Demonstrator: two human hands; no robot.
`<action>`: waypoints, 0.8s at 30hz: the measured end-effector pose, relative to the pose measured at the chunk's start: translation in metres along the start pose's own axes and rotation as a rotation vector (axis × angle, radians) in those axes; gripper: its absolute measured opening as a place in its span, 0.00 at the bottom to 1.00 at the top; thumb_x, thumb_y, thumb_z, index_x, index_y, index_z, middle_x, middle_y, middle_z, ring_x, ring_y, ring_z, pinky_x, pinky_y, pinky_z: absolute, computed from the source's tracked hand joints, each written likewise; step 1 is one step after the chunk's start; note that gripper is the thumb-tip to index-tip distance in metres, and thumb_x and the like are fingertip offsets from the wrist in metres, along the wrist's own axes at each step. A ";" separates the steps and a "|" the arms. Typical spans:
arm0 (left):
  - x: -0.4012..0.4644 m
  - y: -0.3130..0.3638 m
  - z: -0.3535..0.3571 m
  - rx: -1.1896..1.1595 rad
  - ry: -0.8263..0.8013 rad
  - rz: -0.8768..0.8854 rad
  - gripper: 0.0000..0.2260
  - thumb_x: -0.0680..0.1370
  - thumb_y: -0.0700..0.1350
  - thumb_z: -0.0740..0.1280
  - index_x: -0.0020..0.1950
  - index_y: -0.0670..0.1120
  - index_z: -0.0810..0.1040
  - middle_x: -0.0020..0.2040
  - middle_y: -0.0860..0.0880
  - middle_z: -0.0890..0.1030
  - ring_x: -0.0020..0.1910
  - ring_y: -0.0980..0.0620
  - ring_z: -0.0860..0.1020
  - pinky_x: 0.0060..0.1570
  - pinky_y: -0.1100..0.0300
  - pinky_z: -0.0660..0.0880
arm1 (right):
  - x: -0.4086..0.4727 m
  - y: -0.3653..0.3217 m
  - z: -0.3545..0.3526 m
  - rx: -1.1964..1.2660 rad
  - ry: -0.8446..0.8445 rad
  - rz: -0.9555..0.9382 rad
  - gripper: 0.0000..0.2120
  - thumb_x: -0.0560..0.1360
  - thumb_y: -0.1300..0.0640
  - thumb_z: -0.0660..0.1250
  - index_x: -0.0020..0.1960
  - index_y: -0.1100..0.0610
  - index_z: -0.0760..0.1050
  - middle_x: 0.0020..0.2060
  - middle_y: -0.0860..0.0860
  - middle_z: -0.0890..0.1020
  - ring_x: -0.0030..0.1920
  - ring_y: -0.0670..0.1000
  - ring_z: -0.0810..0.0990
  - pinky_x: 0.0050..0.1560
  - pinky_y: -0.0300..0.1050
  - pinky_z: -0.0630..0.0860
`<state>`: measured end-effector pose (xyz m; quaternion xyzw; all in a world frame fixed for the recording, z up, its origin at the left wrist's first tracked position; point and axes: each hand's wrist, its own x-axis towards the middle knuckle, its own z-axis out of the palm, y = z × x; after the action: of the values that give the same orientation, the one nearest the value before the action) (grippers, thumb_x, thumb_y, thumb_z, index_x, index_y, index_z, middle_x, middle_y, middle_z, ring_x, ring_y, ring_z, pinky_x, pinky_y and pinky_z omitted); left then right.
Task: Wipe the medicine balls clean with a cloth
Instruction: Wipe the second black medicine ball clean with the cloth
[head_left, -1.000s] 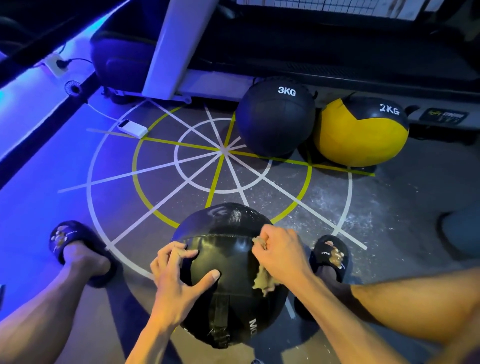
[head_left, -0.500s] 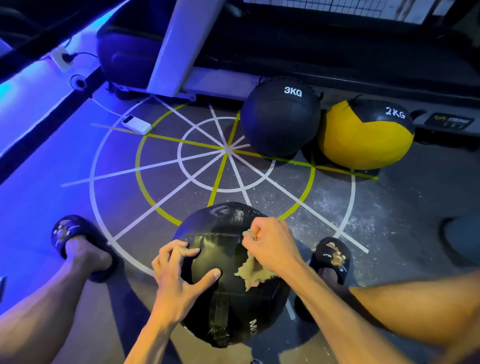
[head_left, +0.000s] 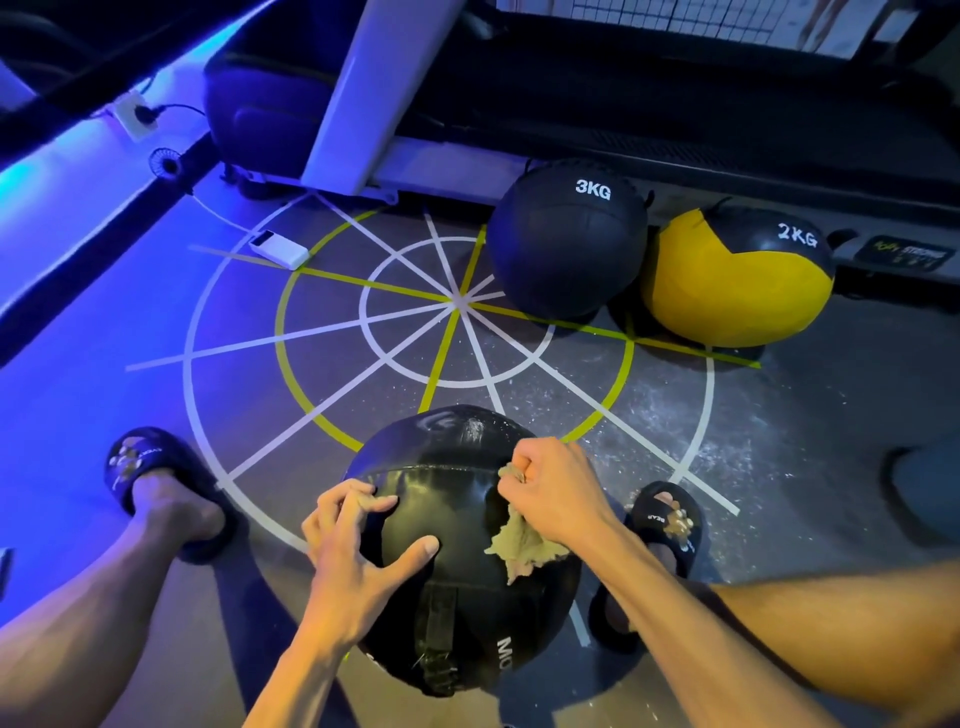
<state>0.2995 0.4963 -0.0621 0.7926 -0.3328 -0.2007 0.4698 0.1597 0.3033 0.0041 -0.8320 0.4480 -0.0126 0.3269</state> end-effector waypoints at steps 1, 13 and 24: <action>0.000 0.002 0.002 0.008 -0.001 0.004 0.25 0.61 0.70 0.74 0.55 0.67 0.75 0.62 0.70 0.66 0.66 0.52 0.63 0.62 0.68 0.58 | 0.003 -0.005 0.001 0.015 0.012 -0.014 0.13 0.74 0.54 0.69 0.34 0.57 0.70 0.27 0.50 0.72 0.33 0.52 0.68 0.37 0.52 0.74; -0.003 0.009 0.004 0.088 0.013 0.049 0.32 0.61 0.70 0.76 0.62 0.66 0.71 0.64 0.65 0.68 0.67 0.54 0.63 0.65 0.52 0.64 | -0.021 0.068 0.004 0.143 0.195 0.145 0.11 0.79 0.49 0.68 0.40 0.52 0.75 0.31 0.48 0.81 0.33 0.48 0.79 0.37 0.46 0.75; -0.007 0.006 0.011 0.110 -0.034 -0.020 0.50 0.60 0.76 0.73 0.78 0.62 0.63 0.76 0.66 0.59 0.77 0.56 0.56 0.77 0.42 0.58 | -0.012 0.003 0.048 0.534 0.453 0.105 0.09 0.83 0.44 0.64 0.53 0.45 0.82 0.50 0.38 0.85 0.53 0.40 0.81 0.56 0.42 0.76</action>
<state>0.2853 0.4928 -0.0626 0.8171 -0.3434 -0.1999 0.4178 0.1653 0.3371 -0.0314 -0.6691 0.5321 -0.2968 0.4255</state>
